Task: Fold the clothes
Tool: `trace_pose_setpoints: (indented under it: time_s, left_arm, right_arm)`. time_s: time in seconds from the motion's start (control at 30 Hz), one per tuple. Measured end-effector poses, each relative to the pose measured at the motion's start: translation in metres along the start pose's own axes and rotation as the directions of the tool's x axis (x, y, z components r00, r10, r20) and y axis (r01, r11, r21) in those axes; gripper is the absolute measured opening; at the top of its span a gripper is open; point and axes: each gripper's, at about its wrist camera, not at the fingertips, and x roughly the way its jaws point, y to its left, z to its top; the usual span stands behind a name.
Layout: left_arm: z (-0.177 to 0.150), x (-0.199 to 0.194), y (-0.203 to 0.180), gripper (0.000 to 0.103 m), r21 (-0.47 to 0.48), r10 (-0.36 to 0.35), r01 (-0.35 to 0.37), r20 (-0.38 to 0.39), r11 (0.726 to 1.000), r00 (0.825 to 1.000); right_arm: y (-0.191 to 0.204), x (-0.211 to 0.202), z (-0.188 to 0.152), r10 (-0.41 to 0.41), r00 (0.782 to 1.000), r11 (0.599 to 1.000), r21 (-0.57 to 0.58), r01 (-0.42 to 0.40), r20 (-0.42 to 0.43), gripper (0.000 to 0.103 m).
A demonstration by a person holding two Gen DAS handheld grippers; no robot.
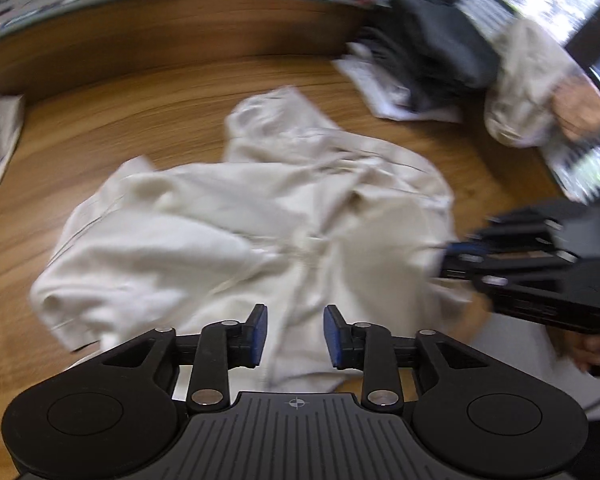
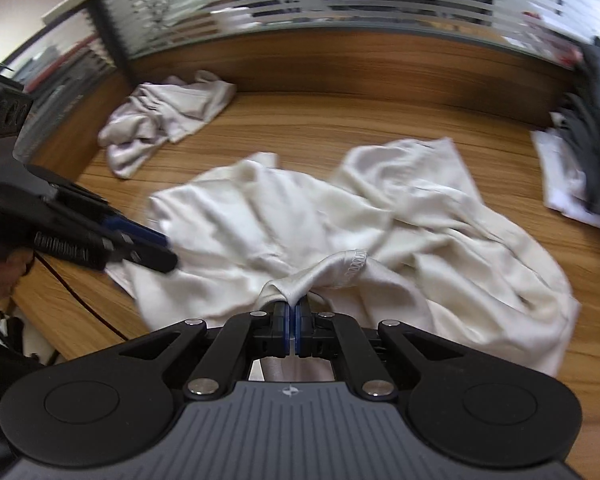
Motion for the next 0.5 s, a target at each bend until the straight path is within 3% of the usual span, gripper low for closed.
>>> trace_pose_setpoints:
  time_s: [0.1, 0.27, 0.5]
  left_arm:
    - [-0.003, -0.001, -0.011, 0.036, 0.033, -0.03, 0.03, -0.003, 0.999, 1.0]
    - [-0.011, -0.002, -0.007, 0.037, 0.01, -0.04, 0.04, -0.006, 0.999, 0.999]
    - [-0.025, 0.009, 0.008, 0.039, -0.037, -0.009, 0.008, -0.046, 0.999, 0.999]
  right_arm:
    - [0.009, 0.011, 0.008, 0.053, 0.999, 0.999, 0.003, -0.053, -0.006, 0.003]
    - [0.026, 0.029, 0.012, 0.084, 0.996, 0.996, -0.033, -0.085, -0.03, 0.003]
    - [0.036, 0.051, 0.018, 0.13, 0.989, 0.991, -0.03, -0.133, -0.07, 0.01]
